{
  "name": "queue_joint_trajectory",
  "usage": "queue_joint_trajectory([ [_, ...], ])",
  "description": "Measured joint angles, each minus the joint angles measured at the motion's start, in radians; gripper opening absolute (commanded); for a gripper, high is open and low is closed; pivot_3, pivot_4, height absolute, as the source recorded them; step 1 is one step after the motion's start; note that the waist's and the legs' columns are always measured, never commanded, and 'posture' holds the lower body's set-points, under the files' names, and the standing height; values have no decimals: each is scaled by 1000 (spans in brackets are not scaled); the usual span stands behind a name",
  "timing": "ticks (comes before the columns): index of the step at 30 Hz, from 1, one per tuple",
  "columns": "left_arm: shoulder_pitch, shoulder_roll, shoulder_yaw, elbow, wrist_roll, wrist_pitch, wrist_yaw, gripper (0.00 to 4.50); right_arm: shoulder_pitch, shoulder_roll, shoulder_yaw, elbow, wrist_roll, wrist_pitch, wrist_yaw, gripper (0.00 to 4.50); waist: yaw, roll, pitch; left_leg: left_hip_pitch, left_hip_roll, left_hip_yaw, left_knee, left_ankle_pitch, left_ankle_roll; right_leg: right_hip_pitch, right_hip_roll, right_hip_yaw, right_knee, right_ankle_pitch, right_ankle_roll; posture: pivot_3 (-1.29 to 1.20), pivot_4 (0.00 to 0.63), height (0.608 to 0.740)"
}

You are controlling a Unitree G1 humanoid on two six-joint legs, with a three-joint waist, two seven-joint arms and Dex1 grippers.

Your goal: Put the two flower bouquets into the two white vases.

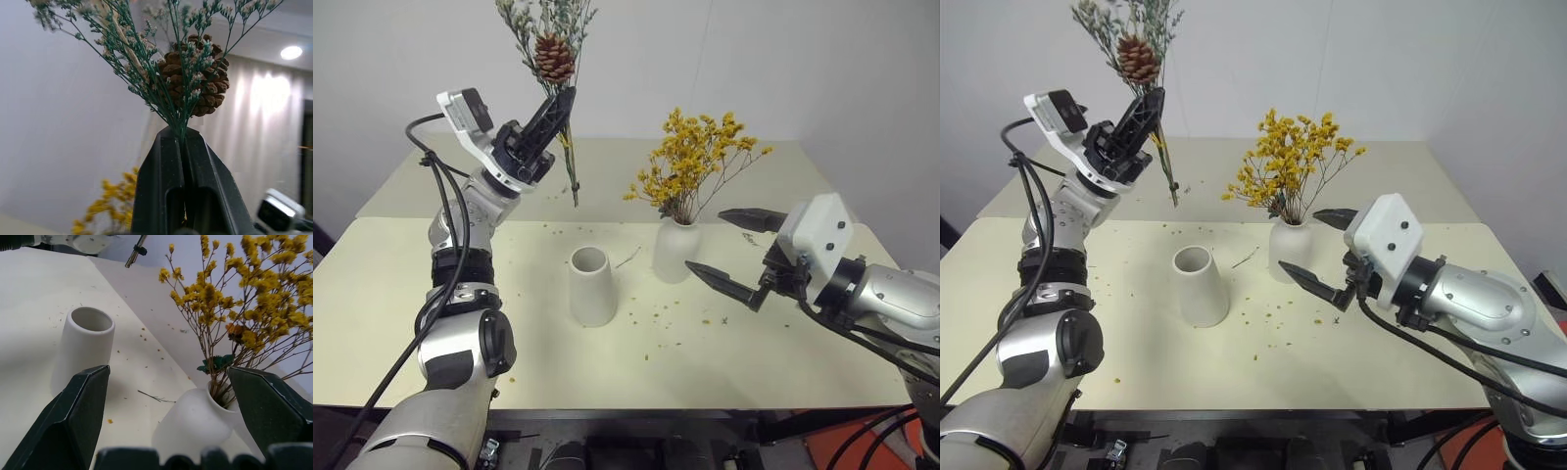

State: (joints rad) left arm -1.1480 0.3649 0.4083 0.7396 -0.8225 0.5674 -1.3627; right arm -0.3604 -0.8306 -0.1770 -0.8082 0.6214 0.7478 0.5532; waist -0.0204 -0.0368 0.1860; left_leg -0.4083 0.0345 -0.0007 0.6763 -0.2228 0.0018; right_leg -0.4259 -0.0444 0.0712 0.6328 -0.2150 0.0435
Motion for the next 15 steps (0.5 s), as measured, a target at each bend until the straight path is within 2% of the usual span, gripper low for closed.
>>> queue_joint_trajectory([
  [10,5,-1,-41,19,-1,52,-141,31,23,3,2,-17,1,19,-35,4500,2,0,0,-1,0,0,0,0,0,0,0,0,-1,0,1,0,150,740],
  [15,58,-22,-72,6,2,51,-198,31,23,4,12,-16,0,19,-35,4500,3,0,0,-1,0,0,0,0,0,0,0,0,-1,0,1,0,150,740],
])
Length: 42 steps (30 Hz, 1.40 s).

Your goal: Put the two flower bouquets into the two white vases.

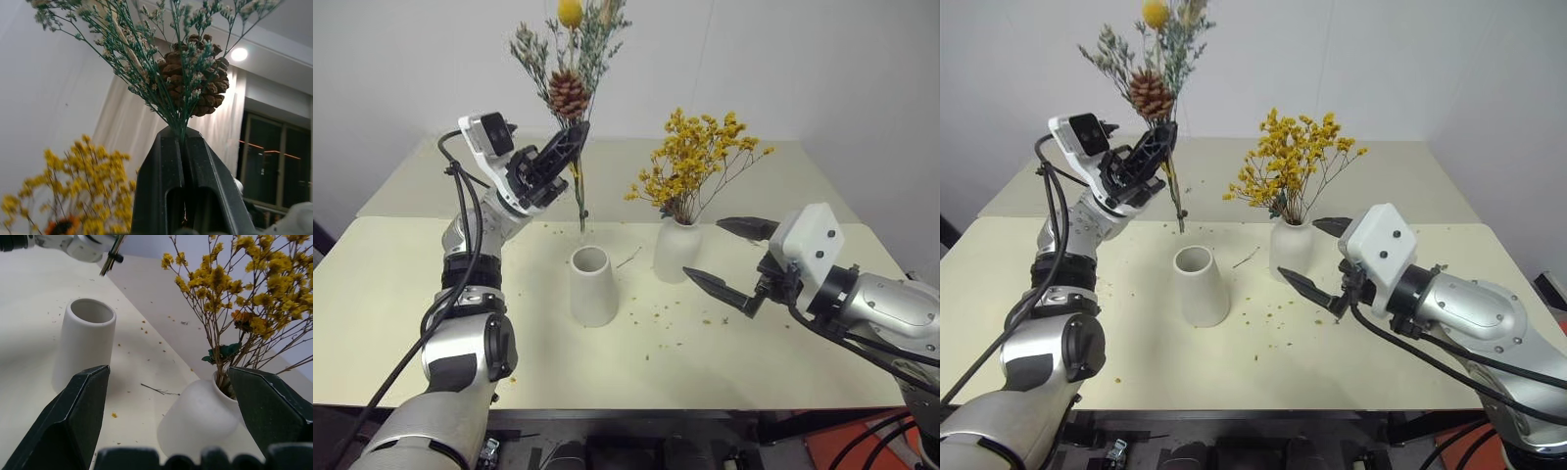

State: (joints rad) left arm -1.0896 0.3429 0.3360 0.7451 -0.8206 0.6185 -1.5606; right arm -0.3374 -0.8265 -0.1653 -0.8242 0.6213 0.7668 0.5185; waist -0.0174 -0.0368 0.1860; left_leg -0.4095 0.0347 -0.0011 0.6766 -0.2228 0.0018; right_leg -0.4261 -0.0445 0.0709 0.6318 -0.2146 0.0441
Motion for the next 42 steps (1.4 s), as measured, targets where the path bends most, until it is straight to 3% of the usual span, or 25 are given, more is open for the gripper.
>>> queue_joint_trajectory([
  [17,36,-18,-81,4,33,-102,-44,31,0,-23,0,8,13,6,12,4500,1,0,0,0,0,0,0,0,0,0,0,0,0,0,0,0,150,740],
  [36,122,26,-188,-14,-74,-186,-45,31,-5,-42,-5,10,42,9,19,4500,2,0,0,0,0,0,0,0,0,0,0,0,-1,0,0,0,150,740],
  [39,122,27,-195,-13,-87,-204,-45,663,-5,-42,-5,10,42,9,19,4500,2,0,0,0,0,0,0,0,0,0,0,0,0,0,0,0,150,740],
  [42,133,27,-207,-13,-93,-213,-45,1630,-5,-42,-5,10,41,8,19,4500,2,0,0,0,0,0,0,0,0,0,0,0,0,0,0,0,150,740],
])
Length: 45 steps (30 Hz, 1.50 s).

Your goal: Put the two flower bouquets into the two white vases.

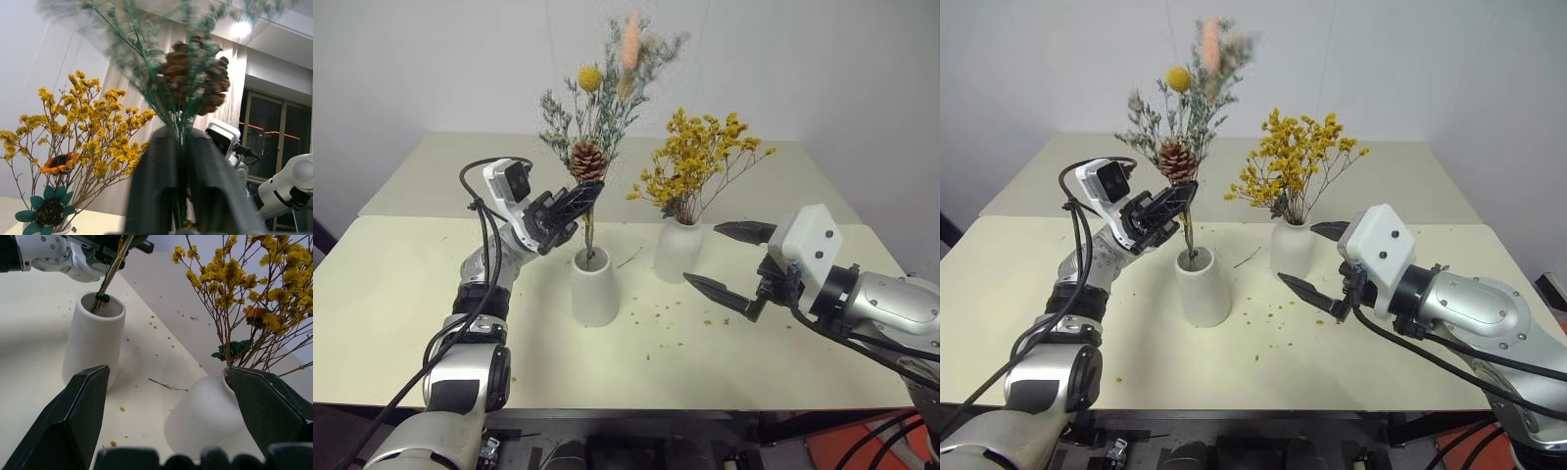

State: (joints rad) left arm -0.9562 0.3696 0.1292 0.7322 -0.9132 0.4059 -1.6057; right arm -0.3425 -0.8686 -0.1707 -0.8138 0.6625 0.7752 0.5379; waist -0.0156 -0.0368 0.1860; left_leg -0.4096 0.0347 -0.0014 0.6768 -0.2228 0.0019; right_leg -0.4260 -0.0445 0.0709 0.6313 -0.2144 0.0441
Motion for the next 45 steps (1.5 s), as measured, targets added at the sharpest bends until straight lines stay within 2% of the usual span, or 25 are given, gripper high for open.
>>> queue_joint_trajectory([
  [9,36,-2,-3,-2,-17,-39,0,4484,1,1,1,1,-15,-2,0,4500,1,0,0,0,0,0,0,0,0,0,0,0,0,0,0,0,150,740],
  [21,99,42,-33,-65,34,-31,0,4484,4,22,20,20,-52,-5,0,4500,1,0,0,0,0,0,1,0,0,0,0,0,0,0,0,0,150,740],
  [30,114,75,31,-120,48,6,0,4484,3,33,37,21,-61,-5,-1,4500,-3,0,0,0,1,0,0,0,0,0,0,0,0,0,0,0,150,740],
  [39,204,221,193,-342,-35,176,69,4484,29,31,7,19,-47,-5,14,4500,-3,0,0,1,1,0,0,0,0,0,0,0,0,0,0,0,150,740],
  [45,287,386,283,-406,-25,210,134,4484,121,-15,-135,22,12,-5,92,4500,0,0,0,1,2,0,0,0,0,0,0,-1,0,0,0,0,150,740],
])
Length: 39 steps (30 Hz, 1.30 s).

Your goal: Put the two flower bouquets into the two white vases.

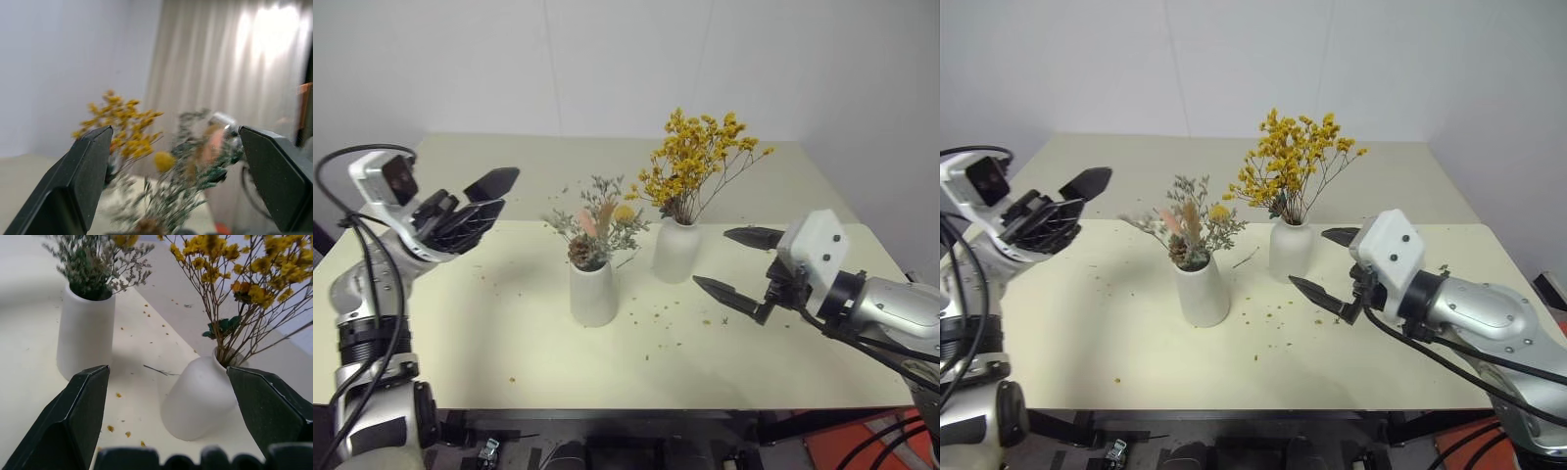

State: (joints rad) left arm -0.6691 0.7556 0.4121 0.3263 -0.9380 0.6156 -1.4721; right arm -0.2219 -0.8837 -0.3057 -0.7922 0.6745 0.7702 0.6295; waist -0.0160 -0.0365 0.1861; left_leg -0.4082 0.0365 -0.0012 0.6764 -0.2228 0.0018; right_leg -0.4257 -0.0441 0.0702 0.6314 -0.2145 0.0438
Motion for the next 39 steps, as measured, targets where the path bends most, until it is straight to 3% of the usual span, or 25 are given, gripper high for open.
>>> queue_joint_trajectory([
  [6,97,168,15,-18,66,-1,-26,4484,214,-57,-241,32,36,-12,178,4500,5,0,0,0,0,1,0,0,0,1,-1,0,-1,-1,-1,0,150,740],
  [13,252,224,1,-59,142,-29,-87,4484,341,-95,-415,76,25,-46,319,4500,2,0,0,2,2,2,0,0,0,1,0,0,0,-3,-8,0,150,740],
  [39,322,246,-1,-76,194,-84,-126,4484,395,-104,-477,113,-17,-89,371,4500,2,0,0,2,4,5,0,0,0,0,0,0,-1,-3,-8,0,150,740],
])
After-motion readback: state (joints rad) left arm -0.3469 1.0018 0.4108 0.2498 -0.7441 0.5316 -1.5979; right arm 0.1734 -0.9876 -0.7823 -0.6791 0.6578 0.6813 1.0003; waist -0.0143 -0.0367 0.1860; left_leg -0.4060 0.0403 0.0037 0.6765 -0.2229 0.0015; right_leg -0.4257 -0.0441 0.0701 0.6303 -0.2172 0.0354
